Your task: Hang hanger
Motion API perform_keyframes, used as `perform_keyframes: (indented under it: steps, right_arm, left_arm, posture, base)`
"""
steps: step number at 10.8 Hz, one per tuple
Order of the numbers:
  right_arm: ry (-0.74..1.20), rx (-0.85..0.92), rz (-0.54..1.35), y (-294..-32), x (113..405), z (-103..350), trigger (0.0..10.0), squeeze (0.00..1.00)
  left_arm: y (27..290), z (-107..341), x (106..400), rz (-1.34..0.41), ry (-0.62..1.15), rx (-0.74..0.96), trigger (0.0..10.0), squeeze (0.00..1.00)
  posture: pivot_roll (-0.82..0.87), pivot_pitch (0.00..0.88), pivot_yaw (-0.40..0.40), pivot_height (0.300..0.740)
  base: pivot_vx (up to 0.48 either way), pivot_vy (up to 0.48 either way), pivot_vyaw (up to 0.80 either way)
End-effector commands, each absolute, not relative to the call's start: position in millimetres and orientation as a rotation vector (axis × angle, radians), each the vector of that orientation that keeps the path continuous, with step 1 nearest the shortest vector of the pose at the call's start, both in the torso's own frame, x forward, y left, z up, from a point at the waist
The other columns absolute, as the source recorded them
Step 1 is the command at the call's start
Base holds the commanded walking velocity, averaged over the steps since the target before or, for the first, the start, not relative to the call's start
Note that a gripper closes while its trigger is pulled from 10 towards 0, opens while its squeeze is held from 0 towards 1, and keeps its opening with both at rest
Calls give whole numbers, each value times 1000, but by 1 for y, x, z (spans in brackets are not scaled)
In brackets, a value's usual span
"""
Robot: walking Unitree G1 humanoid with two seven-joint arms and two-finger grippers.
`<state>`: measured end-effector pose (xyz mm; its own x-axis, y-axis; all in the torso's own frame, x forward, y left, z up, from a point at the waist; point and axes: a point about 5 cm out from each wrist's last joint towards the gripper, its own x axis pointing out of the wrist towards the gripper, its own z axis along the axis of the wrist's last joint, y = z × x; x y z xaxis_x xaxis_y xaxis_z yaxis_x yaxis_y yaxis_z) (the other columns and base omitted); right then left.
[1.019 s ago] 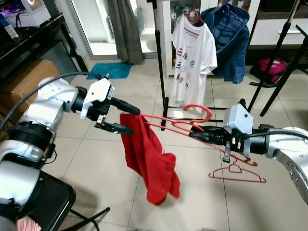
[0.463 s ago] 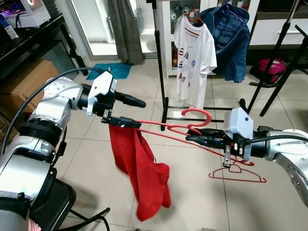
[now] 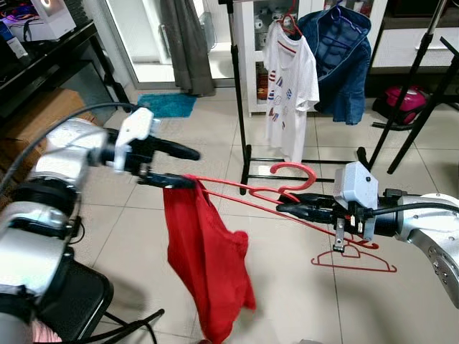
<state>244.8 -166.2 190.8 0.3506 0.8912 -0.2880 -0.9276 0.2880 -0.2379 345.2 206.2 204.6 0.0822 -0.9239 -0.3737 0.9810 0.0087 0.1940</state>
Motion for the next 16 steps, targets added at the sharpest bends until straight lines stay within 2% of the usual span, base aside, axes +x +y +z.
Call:
perform_keyframes:
  steps: [1, 5, 6, 10, 16]
  right_arm:
    - [50, -396, 1242, -164, 241, 199, 10000, 0]
    - [46, -386, 1266, -162, 238, 200, 10000, 0]
    - [46, -385, 1271, -162, 237, 200, 10000, 0]
    - [46, -392, 1270, -163, 238, 202, 10000, 0]
    - [37, -391, 1261, -164, 240, 203, 10000, 0]
  left_arm:
    - [211, 210, 346, -1489, 160, 460, 10000, 0]
    - [203, 198, 343, -1539, 220, 525, 10000, 0]
    - [196, 198, 343, -1566, 221, 507, 0, 0]
    - [178, 209, 340, -1649, 203, 475, 0, 0]
    - [187, 207, 334, -1656, 292, 502, 0, 0]
  posture:
    - [-177, 0, 179, 740]
    - [-181, 0, 176, 740]
    - [-184, 0, 178, 740]
    - [-179, 0, 178, 740]
    - [-178, 0, 176, 740]
  base:
    - [0, 0, 0]
    - [0, 0, 0]
    - [0, 0, 0]
    - [0, 0, 0]
    - [0, 0, 0]
